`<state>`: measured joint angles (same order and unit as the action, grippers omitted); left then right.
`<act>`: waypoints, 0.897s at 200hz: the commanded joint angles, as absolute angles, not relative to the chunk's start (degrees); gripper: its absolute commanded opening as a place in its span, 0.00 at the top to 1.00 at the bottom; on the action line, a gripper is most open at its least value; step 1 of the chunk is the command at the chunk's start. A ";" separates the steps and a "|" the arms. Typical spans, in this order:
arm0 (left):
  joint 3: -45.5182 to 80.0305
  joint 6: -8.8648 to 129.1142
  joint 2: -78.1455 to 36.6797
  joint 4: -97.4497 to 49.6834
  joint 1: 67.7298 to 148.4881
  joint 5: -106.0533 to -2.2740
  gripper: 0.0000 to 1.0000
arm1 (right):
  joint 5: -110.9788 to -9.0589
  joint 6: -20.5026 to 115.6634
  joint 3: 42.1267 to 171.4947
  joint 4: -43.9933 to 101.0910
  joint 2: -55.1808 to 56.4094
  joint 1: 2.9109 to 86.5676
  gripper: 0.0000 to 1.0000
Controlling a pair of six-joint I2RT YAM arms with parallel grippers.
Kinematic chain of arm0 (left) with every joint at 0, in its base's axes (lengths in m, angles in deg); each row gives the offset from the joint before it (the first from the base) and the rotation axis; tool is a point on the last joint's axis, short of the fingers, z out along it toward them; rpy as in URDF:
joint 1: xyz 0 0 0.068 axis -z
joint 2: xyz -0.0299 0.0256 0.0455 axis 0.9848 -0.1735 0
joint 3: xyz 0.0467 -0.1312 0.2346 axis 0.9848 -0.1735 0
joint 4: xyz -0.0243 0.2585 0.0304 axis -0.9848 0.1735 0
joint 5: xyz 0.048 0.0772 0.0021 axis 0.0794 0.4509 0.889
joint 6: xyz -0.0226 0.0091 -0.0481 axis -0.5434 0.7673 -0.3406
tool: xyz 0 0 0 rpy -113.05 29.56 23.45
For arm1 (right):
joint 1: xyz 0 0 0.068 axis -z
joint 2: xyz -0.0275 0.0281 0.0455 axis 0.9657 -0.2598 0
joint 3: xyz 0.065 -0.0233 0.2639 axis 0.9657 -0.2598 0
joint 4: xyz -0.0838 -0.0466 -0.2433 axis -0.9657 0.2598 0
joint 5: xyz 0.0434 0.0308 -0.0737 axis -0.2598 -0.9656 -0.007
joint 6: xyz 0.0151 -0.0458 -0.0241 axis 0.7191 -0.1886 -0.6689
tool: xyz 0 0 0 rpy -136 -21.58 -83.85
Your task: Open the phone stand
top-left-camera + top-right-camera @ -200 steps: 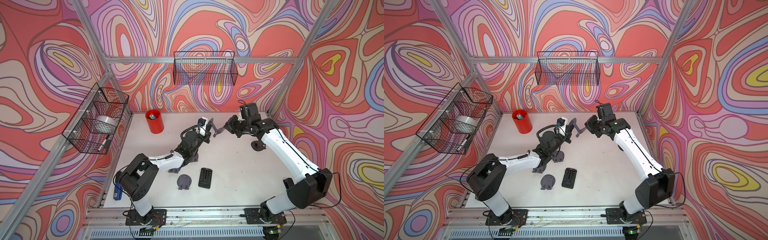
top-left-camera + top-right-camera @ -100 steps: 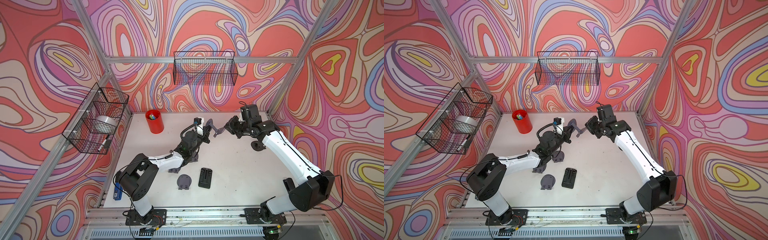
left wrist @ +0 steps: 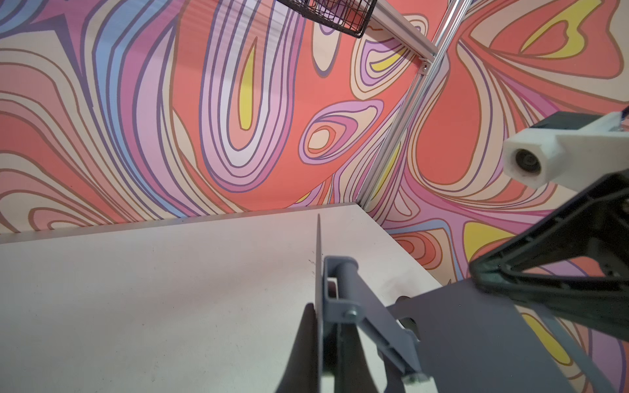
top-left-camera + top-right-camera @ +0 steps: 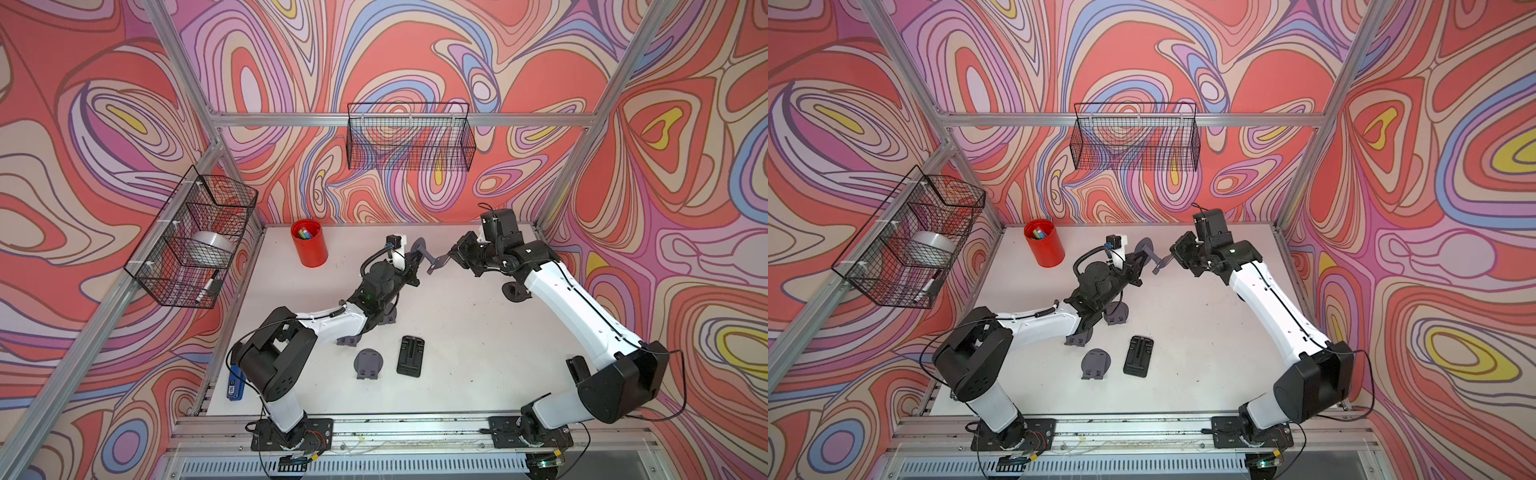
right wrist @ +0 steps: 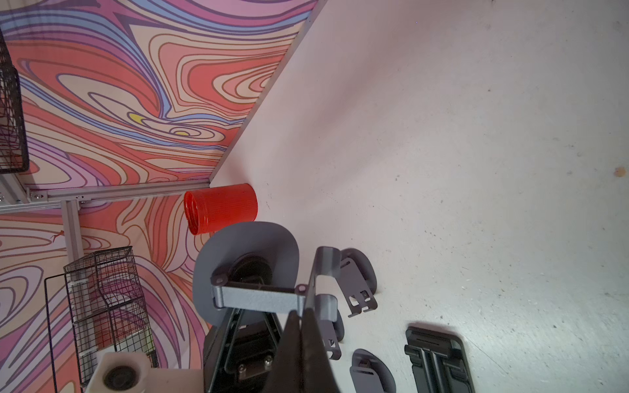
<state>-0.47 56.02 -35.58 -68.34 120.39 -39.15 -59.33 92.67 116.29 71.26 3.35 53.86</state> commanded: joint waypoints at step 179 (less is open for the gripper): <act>21.29 36.92 -50.48 -45.62 113.49 -78.44 1.00 | -46.45 80.23 126.18 87.49 10.28 54.15 0.43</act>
